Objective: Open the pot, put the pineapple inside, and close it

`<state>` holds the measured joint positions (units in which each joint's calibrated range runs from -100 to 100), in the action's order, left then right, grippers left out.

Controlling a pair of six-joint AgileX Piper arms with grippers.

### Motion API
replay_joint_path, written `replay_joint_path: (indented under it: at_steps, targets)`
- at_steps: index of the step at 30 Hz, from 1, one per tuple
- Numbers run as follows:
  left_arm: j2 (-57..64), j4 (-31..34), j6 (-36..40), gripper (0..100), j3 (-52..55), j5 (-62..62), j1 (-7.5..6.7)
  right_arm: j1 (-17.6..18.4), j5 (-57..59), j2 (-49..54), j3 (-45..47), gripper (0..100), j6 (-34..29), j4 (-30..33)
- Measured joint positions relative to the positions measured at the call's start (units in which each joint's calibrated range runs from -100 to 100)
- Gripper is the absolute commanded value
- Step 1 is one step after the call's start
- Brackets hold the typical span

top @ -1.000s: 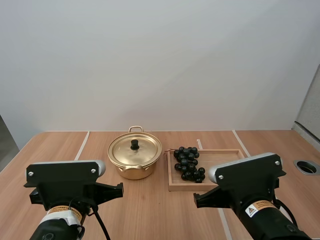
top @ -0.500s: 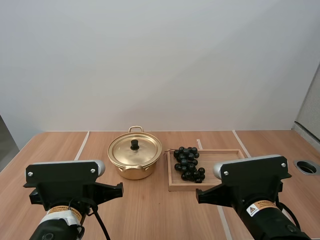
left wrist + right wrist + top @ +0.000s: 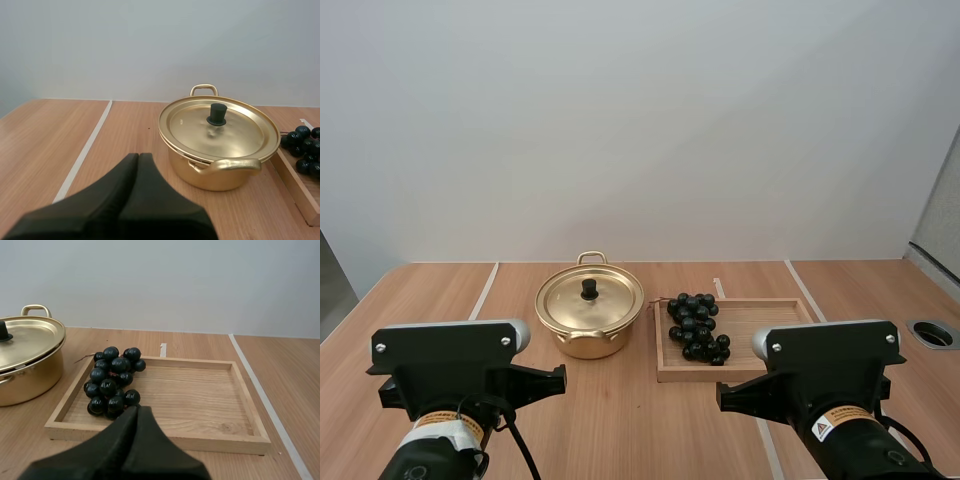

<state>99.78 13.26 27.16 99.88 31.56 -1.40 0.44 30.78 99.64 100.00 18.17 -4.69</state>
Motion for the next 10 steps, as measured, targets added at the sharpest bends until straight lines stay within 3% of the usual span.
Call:
replay_joint_path:
  at_steps: [10]
  targets:
    - [0.0, 0.0, 0.0, 0, 0.0, 0.0, 0.0, 0.0, 0.0, 0.0, 0.0, 0, -0.12, 0.09]
